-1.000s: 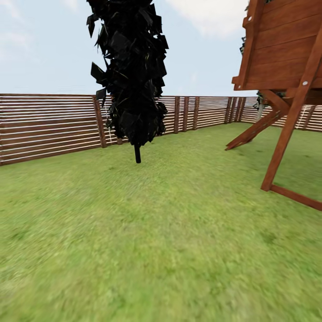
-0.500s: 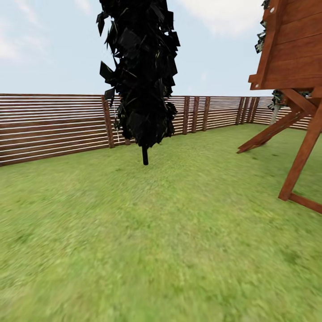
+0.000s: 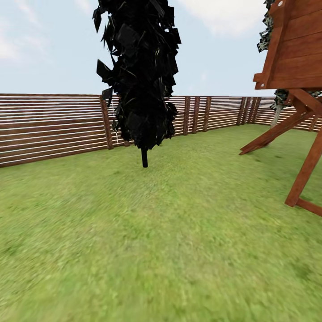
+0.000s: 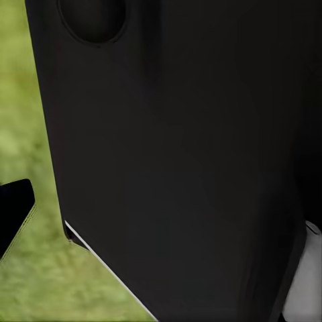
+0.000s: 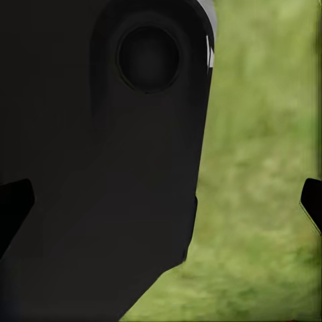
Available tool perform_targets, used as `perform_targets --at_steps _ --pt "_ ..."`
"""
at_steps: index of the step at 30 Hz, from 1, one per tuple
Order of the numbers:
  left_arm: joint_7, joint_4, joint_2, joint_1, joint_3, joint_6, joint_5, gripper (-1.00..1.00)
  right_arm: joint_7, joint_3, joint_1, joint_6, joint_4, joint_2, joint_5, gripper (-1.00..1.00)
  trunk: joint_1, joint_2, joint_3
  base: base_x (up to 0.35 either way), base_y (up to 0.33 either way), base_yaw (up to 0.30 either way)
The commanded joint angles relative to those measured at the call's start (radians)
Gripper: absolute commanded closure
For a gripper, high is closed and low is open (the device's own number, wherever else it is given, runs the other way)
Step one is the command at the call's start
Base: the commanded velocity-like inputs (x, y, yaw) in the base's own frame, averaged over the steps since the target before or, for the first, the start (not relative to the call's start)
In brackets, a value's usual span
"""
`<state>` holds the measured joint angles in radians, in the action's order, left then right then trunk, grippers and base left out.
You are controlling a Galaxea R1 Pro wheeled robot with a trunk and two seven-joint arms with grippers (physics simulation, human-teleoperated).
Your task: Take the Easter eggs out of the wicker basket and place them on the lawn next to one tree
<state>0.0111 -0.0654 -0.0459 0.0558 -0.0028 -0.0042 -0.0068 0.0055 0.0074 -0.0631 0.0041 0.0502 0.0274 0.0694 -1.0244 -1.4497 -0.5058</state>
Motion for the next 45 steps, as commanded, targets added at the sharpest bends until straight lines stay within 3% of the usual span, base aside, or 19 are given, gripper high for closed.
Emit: perform_targets --at_steps 1,8,45 --pt "0.001 -0.002 0.000 0.001 0.000 -0.001 -0.001 -1.00 0.000 0.000 -0.001 0.000 0.002 0.000 0.007 -1.00 -0.001 0.000 -0.001 0.336 0.000 0.000" --pt "0.001 -0.002 0.000 0.001 0.000 -0.001 -0.001 -1.00 -0.003 0.000 -0.001 -0.001 0.002 0.000 0.006 -1.00 -0.001 0.000 -0.001 0.336 0.000 0.108" --pt "0.001 -0.002 0.000 0.000 0.000 -0.001 0.000 -1.00 -0.005 -0.001 -0.001 -0.001 0.002 0.000 0.006 -1.00 -0.001 0.000 -0.001 0.336 0.000 0.250"
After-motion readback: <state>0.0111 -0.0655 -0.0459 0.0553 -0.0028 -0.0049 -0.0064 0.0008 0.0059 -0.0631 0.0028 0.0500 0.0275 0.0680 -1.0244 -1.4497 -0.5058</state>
